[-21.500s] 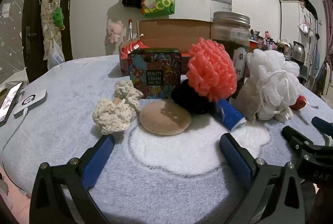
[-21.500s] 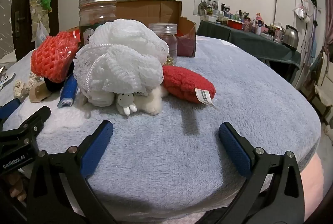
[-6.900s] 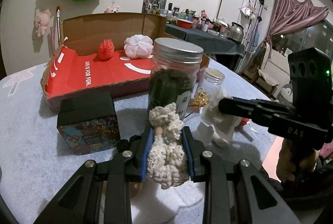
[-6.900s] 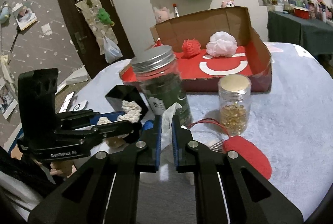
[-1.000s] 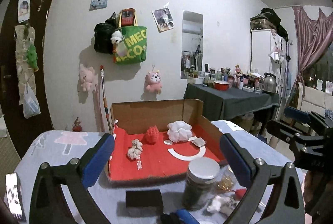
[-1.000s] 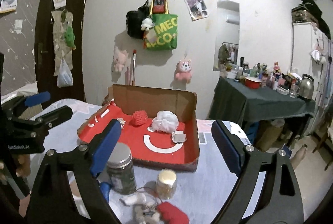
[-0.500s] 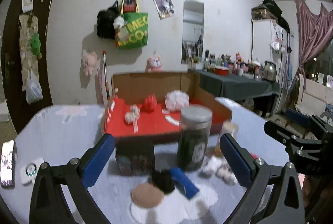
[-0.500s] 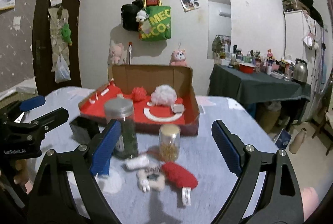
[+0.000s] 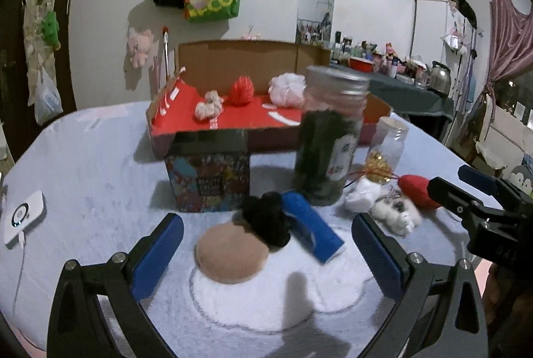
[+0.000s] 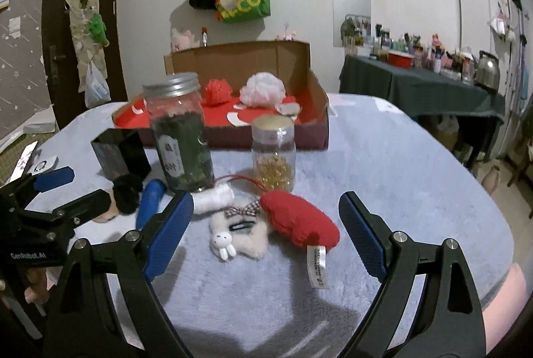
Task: Organize soft objects
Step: 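Withdraw both tools from the box toward the remaining items on the blanket, then grasp the beige round sponge with the left tool while the right tool grasps the red fuzzy pouch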
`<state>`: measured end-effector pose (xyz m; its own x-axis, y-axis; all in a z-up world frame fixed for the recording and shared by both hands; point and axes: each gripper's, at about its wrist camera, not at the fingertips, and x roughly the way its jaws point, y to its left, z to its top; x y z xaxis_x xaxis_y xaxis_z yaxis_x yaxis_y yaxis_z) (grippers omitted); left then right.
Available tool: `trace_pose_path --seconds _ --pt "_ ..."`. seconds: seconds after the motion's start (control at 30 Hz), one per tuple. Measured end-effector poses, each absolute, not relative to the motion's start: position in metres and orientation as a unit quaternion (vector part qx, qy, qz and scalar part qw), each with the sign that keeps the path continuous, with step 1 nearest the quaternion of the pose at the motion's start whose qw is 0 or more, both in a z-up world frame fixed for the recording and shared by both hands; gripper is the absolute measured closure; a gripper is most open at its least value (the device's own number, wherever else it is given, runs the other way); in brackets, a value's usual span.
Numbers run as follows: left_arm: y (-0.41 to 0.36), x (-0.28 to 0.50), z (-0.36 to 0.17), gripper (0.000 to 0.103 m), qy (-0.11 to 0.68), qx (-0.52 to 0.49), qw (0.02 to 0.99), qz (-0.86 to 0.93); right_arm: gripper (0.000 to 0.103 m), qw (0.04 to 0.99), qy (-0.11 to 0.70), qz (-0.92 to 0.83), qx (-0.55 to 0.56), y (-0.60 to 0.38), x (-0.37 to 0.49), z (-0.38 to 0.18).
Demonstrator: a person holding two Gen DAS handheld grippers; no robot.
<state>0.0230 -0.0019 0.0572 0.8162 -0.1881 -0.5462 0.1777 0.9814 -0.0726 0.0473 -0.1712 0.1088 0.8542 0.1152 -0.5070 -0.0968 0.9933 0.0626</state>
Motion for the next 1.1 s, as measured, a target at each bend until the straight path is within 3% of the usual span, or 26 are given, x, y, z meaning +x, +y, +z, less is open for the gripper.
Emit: trace_pose_path --seconds 0.37,0.57,0.6,0.67,0.7,0.73,0.83,1.1 --pt "0.021 0.044 0.039 0.001 0.335 -0.007 0.939 -0.077 0.013 0.945 0.321 0.052 0.043 -0.198 0.080 0.087" --pt "0.024 0.055 0.027 0.021 0.370 0.007 0.925 -0.085 0.014 0.919 0.369 0.081 0.107 -0.223 0.101 0.076" --pt "0.024 0.055 0.026 0.025 0.373 0.007 0.923 -0.090 0.016 0.915 0.376 0.087 0.115 -0.225 0.103 0.074" --pt "0.024 0.053 0.027 0.038 0.366 0.011 0.925 -0.101 0.029 0.914 0.376 0.095 0.122 -0.227 0.103 0.073" --pt "0.024 0.052 0.028 0.051 0.366 0.012 0.924 -0.113 0.048 0.913 0.375 0.104 0.123 -0.228 0.103 0.074" --pt "0.024 0.051 0.029 0.052 0.366 0.012 0.923 -0.116 0.055 0.910 0.376 0.117 0.130 -0.228 0.102 0.074" --pt "0.027 0.049 0.033 0.063 0.364 0.011 0.923 -0.123 0.058 0.913 0.363 0.130 0.135 -0.226 0.096 0.080" --pt "0.035 0.037 0.064 0.064 0.326 0.013 0.938 -0.120 0.058 0.942 0.290 0.125 0.112 -0.216 0.070 0.119"
